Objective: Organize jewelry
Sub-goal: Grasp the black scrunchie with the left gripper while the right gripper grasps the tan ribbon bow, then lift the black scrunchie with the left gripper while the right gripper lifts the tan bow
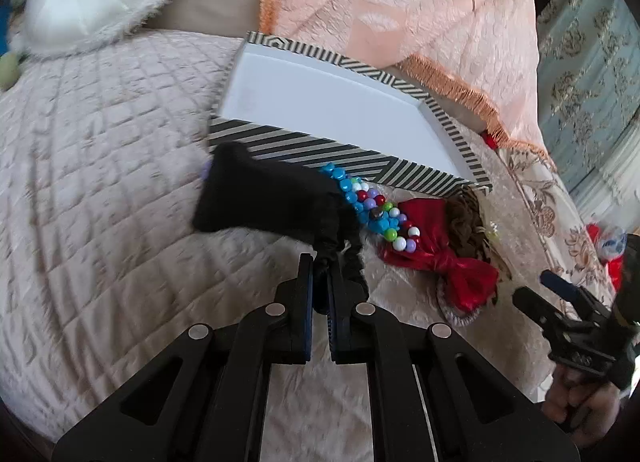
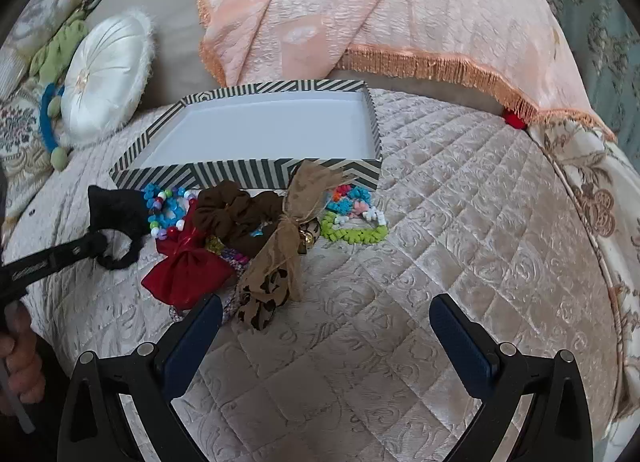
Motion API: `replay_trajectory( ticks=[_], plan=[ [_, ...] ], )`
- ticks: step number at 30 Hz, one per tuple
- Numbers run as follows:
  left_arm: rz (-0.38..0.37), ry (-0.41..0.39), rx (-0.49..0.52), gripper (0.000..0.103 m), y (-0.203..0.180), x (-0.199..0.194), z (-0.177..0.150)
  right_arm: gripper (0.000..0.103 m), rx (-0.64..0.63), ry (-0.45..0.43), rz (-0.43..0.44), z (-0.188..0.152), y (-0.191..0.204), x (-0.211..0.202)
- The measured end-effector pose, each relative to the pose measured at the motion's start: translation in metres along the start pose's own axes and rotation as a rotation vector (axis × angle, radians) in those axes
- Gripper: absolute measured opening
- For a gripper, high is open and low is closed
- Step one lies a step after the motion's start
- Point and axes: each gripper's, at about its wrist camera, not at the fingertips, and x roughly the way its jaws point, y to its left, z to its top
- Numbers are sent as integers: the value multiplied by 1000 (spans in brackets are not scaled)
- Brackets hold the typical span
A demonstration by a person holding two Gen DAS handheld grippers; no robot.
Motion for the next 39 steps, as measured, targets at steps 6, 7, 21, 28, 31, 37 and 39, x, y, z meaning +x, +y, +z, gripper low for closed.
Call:
replay_trajectory(
  ticks=[6, 7, 21, 28, 31, 37, 39],
  plan=[
    [23, 16, 43, 4, -7, -5, -12, 103, 34, 16, 14, -2, -6, 4],
    [39, 17, 55, 4, -9, -3, -13, 103, 41, 8, 34, -1, -7, 3],
    [128, 7, 105, 4, -13, 4, -17, 49, 77, -59, 192, 35, -6, 29],
    [139, 16, 104, 4, -12, 8, -16, 33, -2, 19, 191, 42, 9, 62],
    [153, 23, 109, 4, -13, 12, -16, 23, -15, 36, 197, 40, 13, 66],
    [133, -12, 100, 4, -11, 4, -15, 20, -4, -36, 221, 39, 8, 43],
    [120, -39, 96, 4, -10, -2, -14, 20, 6, -61, 230, 38, 5, 32]
  ],
)
